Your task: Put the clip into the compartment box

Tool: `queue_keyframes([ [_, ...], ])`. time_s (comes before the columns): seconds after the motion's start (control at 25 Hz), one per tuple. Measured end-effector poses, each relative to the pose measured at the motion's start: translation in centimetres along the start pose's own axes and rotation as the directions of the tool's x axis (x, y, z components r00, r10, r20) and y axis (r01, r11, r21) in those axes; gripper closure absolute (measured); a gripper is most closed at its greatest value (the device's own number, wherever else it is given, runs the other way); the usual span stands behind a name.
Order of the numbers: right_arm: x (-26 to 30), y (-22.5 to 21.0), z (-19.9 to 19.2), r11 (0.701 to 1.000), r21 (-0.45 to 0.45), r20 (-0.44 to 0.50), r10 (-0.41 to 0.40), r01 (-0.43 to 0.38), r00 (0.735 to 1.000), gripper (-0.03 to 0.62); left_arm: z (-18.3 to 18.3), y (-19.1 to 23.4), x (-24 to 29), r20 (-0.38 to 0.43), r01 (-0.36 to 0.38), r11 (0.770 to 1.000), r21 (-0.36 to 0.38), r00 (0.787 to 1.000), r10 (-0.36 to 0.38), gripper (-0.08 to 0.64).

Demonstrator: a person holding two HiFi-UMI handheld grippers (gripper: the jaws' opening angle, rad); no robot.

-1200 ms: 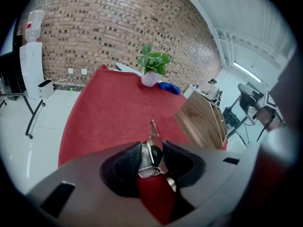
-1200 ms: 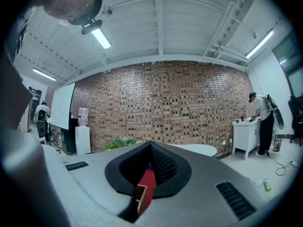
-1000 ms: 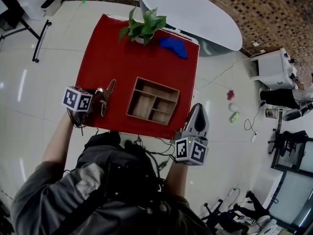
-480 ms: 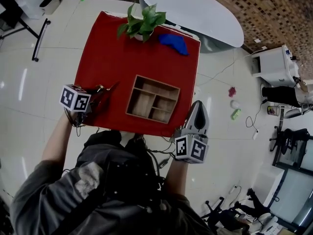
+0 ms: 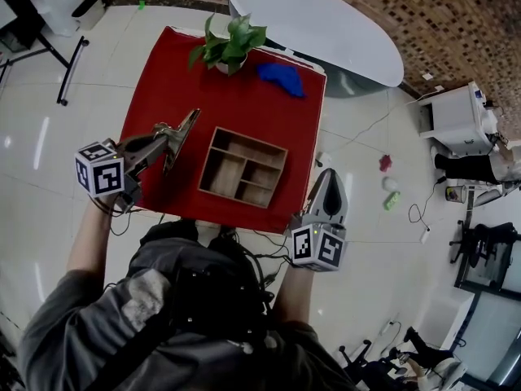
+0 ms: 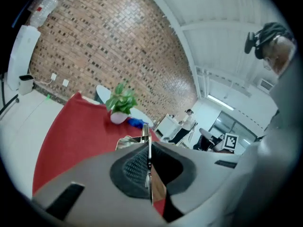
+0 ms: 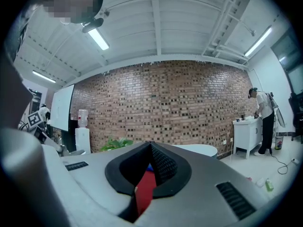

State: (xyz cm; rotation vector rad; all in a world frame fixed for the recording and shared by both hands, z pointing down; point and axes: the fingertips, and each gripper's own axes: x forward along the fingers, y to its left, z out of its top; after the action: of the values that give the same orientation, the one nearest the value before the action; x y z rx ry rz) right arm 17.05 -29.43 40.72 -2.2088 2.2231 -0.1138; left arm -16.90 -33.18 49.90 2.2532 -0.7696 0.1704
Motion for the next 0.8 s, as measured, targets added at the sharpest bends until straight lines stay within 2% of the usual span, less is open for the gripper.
queue_keyframes([
  [0.12,-0.4,-1.0,1.0,1.000,-0.002,0.015,0.009,-0.009,1.000,0.581,3.5,-4.5,-0.3,0.127,0.044,0.996,0.079,0.990,-0.054,0.541],
  [0.2,-0.6,-1.5,1.7,1.000,-0.011,0.025,0.020,-0.020,0.999,0.581,5.0,-6.9,-0.1,0.176,0.030,0.988,0.151,0.983,-0.056,0.541],
  [0.32,-1.0,-2.6,2.7,1.000,-0.016,0.041,0.027,-0.027,0.999,0.581,5.5,-9.8,0.6,0.221,-0.019,0.961,0.274,0.974,-0.043,0.543],
  [0.56,-2.6,-5.2,3.5,1.000,-0.019,0.060,0.026,-0.025,0.998,0.581,3.9,-14.3,3.0,0.250,0.025,0.952,0.306,0.963,-0.105,0.543],
  [0.8,-3.6,-8.2,3.4,1.000,-0.014,0.063,0.021,-0.021,0.998,0.581,2.5,-18.6,5.5,0.270,0.052,0.927,0.370,0.949,-0.161,0.543],
])
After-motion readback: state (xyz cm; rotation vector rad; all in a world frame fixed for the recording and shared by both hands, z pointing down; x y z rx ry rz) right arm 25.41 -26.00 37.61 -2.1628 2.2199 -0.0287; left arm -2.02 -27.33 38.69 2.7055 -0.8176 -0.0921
